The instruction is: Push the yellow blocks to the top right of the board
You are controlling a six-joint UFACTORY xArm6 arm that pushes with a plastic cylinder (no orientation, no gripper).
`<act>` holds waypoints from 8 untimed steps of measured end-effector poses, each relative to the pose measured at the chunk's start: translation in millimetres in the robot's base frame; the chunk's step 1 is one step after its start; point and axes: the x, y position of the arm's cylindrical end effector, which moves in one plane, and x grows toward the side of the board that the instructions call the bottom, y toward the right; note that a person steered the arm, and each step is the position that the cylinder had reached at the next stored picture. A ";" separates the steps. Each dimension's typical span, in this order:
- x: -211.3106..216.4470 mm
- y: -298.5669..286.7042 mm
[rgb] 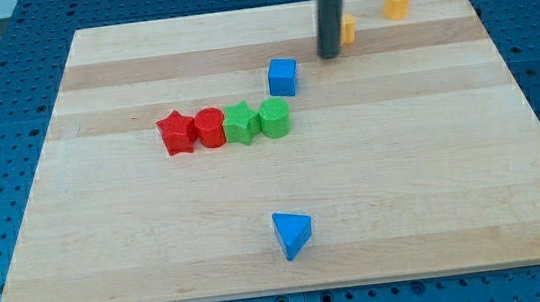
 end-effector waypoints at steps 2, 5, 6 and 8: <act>-27.4 33.1; -48.8 86.5; -61.9 88.1; -38.2 84.0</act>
